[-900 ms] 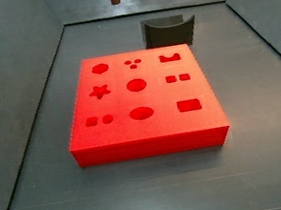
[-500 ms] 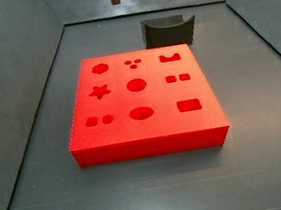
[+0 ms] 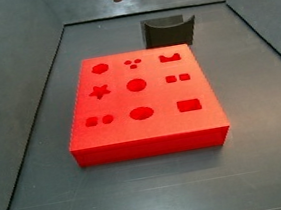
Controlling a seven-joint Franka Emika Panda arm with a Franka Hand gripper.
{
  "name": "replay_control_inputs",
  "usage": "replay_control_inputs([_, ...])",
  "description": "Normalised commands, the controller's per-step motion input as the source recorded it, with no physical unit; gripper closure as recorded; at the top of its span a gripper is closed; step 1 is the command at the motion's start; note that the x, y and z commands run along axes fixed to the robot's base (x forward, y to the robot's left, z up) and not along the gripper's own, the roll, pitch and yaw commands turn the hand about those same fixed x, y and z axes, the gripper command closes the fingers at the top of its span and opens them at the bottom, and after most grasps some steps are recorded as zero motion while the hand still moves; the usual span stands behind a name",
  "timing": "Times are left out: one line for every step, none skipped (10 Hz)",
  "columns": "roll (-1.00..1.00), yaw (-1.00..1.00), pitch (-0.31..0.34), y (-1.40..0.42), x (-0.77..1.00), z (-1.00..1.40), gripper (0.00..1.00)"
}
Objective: Insert the 3 prong object.
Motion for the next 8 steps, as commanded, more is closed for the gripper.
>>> replay_control_inputs([0.07,0.92,0.014,0.16,0.00,0.00,1.00])
replay_control_inputs([0.06,0.91,0.003,0.17,0.00,-0.03,1.00])
replay_control_inputs([0.06,0.83,0.000,0.22,0.00,-0.05,1.00])
replay_control_inputs([0.03,0.65,0.000,0.34,0.12,-0.19,1.00])
replay_control_inputs([0.12,0.43,0.000,0.49,0.08,-0.09,1.00])
replay_control_inputs([0.12,0.06,0.000,0.12,0.00,-0.09,1.00])
replay_control_inputs([0.00,-0.01,0.083,0.21,0.20,-0.54,1.00])
replay_control_inputs([0.00,-0.31,0.271,0.11,0.63,-0.68,1.00])
